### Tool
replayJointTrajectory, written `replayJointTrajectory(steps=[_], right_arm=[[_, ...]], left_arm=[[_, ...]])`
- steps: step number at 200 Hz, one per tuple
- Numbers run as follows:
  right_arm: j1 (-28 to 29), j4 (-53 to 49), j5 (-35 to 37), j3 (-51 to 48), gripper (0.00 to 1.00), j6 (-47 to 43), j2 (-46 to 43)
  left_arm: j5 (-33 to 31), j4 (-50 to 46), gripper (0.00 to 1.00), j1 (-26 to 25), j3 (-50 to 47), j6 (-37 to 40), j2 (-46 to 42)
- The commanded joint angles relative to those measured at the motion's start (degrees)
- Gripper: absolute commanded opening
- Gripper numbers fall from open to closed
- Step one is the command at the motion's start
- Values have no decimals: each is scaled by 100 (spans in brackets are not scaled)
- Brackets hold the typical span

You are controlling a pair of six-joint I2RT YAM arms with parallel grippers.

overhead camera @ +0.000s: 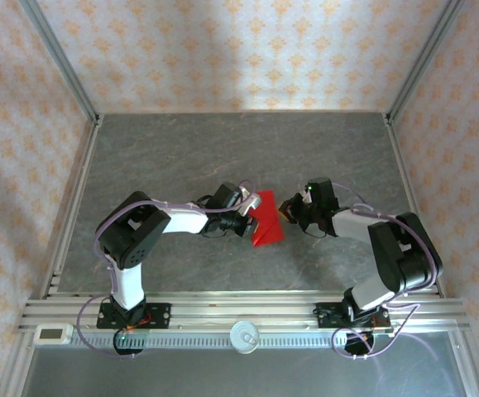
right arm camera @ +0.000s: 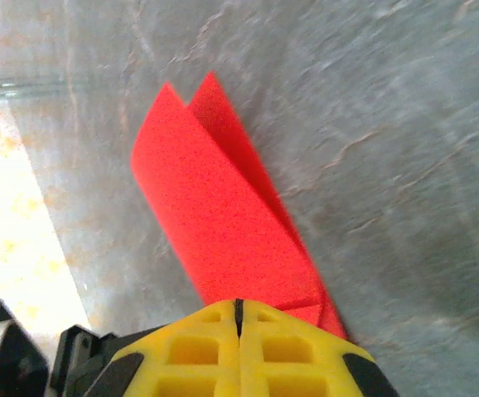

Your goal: Fold a paper plane with a square sheet of paper (pick it up from the middle)

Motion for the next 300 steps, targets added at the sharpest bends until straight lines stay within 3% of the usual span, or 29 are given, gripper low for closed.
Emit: replayJointTrajectory(steps=[1,39,90,181,272,300], right_arm=[[347,-162,-34,89,0,25,27],[620,40,-11,103,0,193,442],[613,-956,769,124,0,-240,732],[727,-27,-173,246,0,202,305],[789,-469,360,-162,0,-54,806],[790,-621,523,-185,0,-115,808]], left_arm=[[-232,-823,6,-44,-146,115,309],[-223,-818,5,-45,-134,114,317],[-217,-833,5,-45,-168,158,317],[-184,-808,6,-45,-174,154,365],[-203,-806,6,-45,-130,101,288],[-267,-863,12,-45,-78,32,99]])
